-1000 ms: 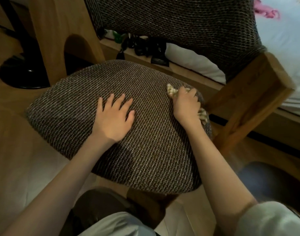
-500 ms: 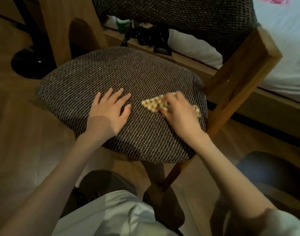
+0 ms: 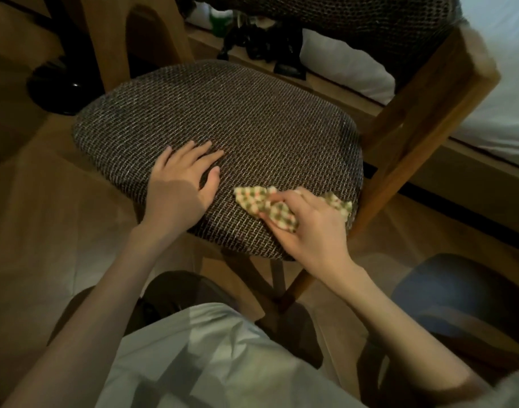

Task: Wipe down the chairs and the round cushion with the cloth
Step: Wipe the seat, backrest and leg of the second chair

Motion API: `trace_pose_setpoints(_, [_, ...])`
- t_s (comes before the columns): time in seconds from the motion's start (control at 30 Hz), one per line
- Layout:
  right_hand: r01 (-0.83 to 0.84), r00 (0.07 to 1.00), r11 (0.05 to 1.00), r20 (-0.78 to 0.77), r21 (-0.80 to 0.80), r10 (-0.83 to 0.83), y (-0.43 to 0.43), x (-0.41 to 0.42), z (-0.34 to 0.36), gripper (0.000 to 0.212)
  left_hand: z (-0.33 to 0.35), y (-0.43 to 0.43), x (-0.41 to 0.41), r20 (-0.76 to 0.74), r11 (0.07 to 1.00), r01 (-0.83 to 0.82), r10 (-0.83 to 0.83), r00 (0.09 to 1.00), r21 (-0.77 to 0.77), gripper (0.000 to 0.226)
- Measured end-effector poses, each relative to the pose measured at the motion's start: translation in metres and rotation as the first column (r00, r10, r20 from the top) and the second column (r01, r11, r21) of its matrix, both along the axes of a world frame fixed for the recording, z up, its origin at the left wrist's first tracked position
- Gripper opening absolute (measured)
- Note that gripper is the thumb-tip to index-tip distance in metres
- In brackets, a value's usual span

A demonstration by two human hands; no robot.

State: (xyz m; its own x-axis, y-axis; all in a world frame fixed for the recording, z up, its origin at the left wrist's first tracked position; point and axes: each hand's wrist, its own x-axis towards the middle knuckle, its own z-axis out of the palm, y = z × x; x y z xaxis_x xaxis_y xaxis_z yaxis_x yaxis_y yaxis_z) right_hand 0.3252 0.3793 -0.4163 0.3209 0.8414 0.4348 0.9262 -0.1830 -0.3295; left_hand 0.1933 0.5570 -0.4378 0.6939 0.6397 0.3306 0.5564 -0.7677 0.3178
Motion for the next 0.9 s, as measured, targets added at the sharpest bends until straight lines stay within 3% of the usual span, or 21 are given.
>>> trace_pose_setpoints(0.17, [-0.375,0.927,0.917,-0.053,-0.134,0.371,0.024,-0.015,0.001,0.02,-0.006,0.017,-0.034,0.093,0.993,-0.109,0.114,0.989,-0.053,0.038])
trace_pose_setpoints(0.3, [-0.545,0.834,0.806,-0.05,-0.23,0.55,0.077,-0.035,0.003,0.031,-0.004,0.038,-0.063,0.119,0.978,-0.151,0.169,0.978,-0.147,0.04])
trace_pose_setpoints(0.43, [-0.494,0.859,0.845,0.032,-0.205,0.51,0.142,-0.057,0.0,0.036,0.001,0.05,-0.087,0.177,0.95,-0.237,0.274,0.945,-0.202,0.042])
trace_pose_setpoints(0.63, [-0.477,0.875,0.869,-0.165,-0.128,0.456,0.248,-0.078,-0.001,0.03,0.009,0.077,-0.111,0.222,0.896,-0.368,0.422,0.879,-0.247,0.042])
trace_pose_setpoints(0.8, [-0.422,0.903,0.9,-0.136,-0.111,0.407,0.31,-0.093,0.005,0.025,0.008,0.091,-0.123,0.203,0.861,-0.4,0.472,0.858,-0.313,0.043])
trace_pose_setpoints(0.9, [-0.433,0.901,0.89,-0.034,-0.144,0.433,0.313,-0.095,0.007,0.025,0.011,0.094,-0.123,0.218,0.862,-0.389,0.468,0.856,-0.326,0.043])
